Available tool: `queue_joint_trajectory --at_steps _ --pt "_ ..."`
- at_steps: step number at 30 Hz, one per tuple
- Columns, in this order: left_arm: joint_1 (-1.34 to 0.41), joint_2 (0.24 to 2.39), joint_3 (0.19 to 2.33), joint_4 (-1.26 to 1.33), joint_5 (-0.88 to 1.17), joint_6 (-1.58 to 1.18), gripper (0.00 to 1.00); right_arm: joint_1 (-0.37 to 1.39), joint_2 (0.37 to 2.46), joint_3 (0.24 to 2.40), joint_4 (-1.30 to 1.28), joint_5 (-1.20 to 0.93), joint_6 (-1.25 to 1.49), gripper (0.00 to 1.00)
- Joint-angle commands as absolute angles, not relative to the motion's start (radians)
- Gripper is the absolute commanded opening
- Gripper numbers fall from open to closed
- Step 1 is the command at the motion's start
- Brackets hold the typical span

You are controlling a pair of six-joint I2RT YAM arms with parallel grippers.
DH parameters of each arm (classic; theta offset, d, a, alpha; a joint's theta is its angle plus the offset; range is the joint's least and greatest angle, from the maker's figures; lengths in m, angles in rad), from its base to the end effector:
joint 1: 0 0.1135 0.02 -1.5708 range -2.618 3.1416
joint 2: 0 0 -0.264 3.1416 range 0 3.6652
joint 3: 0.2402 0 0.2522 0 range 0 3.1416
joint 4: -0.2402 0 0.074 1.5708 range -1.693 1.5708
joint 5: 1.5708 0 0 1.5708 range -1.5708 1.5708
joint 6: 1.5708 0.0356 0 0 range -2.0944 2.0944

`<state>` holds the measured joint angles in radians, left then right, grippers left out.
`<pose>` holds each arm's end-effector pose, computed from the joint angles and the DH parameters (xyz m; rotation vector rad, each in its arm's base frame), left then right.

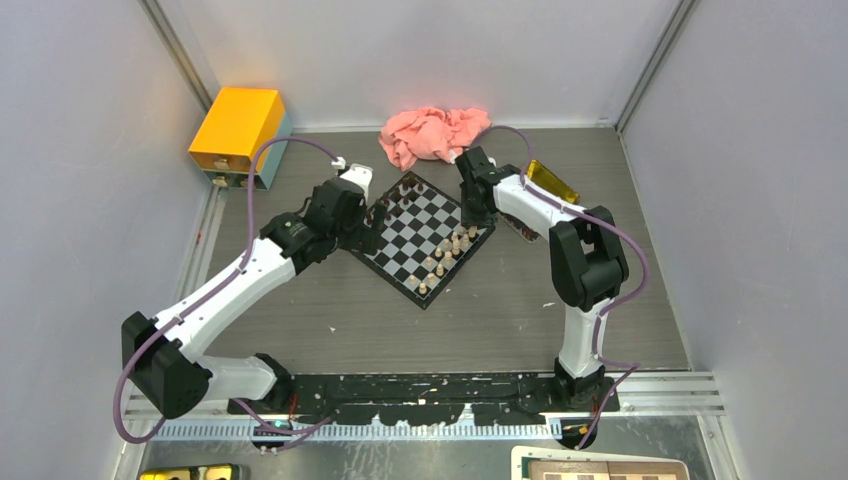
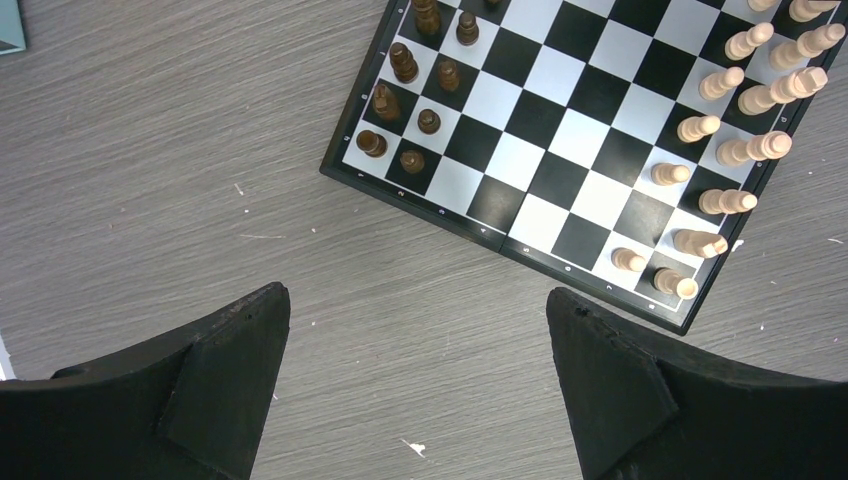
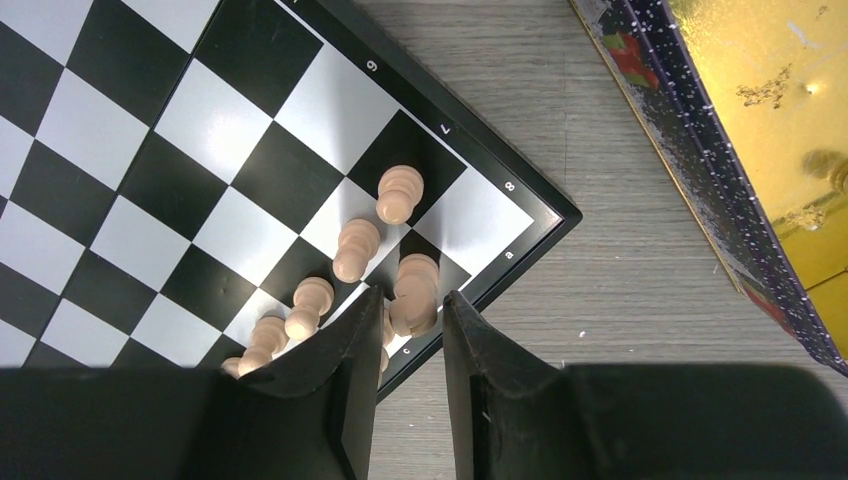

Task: Set up the chess pieces on the board
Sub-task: Place the chess piece on the chessboard.

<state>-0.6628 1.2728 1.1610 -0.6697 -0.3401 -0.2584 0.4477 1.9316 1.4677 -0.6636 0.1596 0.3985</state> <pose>0.2193 -0.1561 0.3224 0.2998 2.2784 -0.0718 0.3684 0.1706 0.2060 -0.0176 2.6733 0.0524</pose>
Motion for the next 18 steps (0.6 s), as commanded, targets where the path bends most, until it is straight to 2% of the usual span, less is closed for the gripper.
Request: queue_joint_trajectory --at_steps 1,18 --pt "-0.663 1.264 1.196 -0.624 -0.344 -0.263 1.0 0.443 1.909 1.514 -0.664 0.16 0.395 0.35" --pt "-0.663 1.259 1.21 -0.627 -0.34 -0.256 1.0 0.443 1.885 1.559 -0.705 0.168 0.389 0.35"
